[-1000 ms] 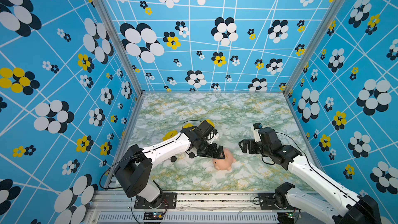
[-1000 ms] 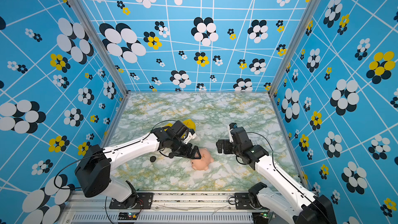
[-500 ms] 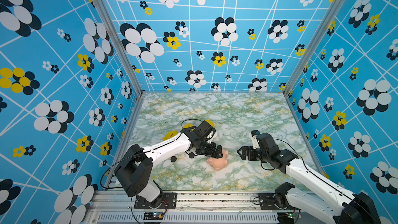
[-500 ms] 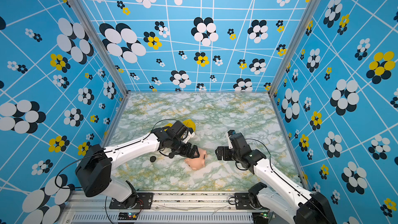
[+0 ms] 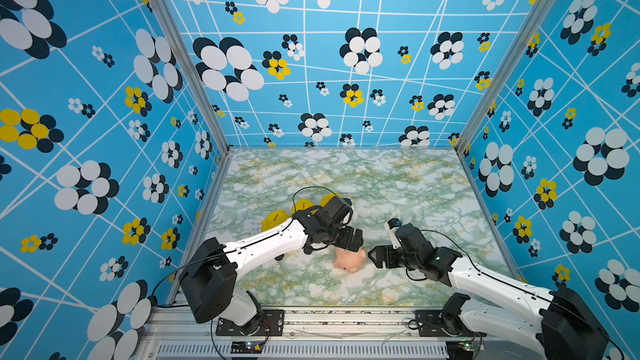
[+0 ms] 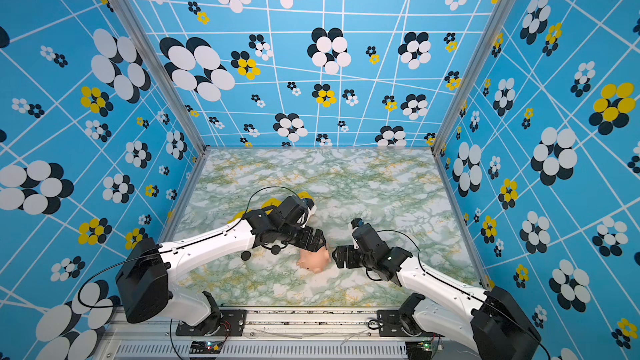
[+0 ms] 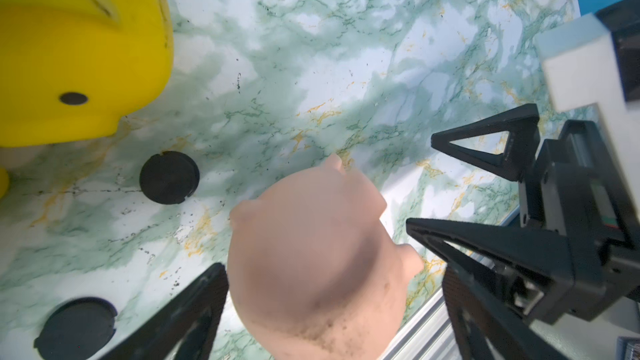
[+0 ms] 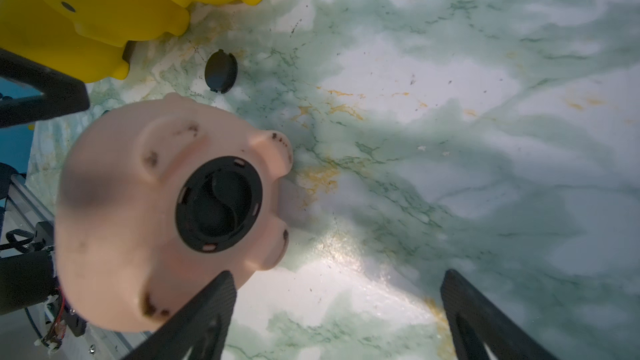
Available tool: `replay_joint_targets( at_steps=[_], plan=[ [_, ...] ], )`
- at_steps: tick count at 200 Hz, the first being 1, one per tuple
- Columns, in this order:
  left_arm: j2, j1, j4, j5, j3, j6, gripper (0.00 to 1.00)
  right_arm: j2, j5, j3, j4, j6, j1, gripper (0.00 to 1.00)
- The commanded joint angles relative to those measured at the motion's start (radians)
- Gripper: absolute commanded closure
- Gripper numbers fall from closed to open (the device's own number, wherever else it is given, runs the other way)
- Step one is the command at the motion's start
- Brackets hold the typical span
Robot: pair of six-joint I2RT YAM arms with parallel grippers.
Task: Open piggy banks
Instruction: Adjust the piggy bank at the center of the board.
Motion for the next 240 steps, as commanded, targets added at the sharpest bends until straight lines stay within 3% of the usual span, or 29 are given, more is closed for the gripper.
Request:
replay_joint_targets(
  at_steps=[1,75,123,190,240],
  plan=[
    [-0.016,-0.020,0.071,-0.112,-0.018,-0.068,0.01,0.038,0.021,0.023,0.054,0.026,0.029,0.05],
    [-0.004,-0.095,0.200,-0.280,-0.123,-0.211,0.01,0.050,0.026,-0.015,0.100,0.073,0.096,0.06],
    [0.025,-0.154,0.252,-0.368,-0.136,-0.197,0.01,0.077,0.009,-0.023,0.133,0.088,0.118,0.06],
    [0.074,-0.173,0.238,-0.413,-0.192,-0.270,0.01,0.040,0.015,-0.054,0.144,0.121,0.135,0.06],
    [0.080,-0.170,0.325,-0.392,-0.277,-0.271,0.01,-0.047,0.136,-0.048,-0.050,0.093,0.136,0.05]
  ],
)
